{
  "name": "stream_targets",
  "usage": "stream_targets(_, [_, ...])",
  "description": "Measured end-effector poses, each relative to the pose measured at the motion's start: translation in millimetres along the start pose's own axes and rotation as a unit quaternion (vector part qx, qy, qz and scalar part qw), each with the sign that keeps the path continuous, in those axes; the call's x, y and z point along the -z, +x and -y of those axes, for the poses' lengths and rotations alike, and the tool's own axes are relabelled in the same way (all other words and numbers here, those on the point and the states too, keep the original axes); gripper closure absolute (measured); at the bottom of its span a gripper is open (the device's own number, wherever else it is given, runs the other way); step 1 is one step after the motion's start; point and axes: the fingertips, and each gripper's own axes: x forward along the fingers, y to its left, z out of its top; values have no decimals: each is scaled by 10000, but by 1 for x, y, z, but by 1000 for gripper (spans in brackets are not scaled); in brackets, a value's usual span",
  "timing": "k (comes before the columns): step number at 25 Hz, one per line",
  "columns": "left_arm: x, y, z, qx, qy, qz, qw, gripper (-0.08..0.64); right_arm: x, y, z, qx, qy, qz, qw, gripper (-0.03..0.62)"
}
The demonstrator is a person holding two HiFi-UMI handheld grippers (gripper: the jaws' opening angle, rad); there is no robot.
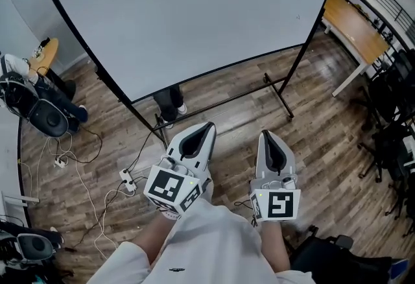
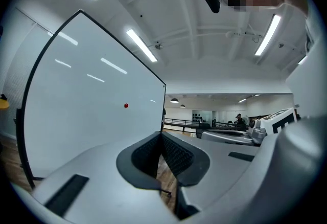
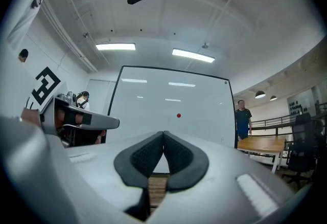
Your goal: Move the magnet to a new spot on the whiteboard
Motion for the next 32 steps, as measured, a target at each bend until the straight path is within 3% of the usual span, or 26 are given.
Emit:
stream_targets(11, [-20, 120, -90, 340, 15, 22, 9994, 554, 8, 136, 47, 372, -62, -25, 9993, 580])
stream_targets(21, [-48, 181, -175, 454, 54, 37, 9989, 554, 0, 249, 50, 482, -41, 122, 9988, 580])
stream_targets(32, [-43, 227, -189, 404, -32, -172, 9990, 554, 16, 288, 84, 452, 52, -109, 9989, 580])
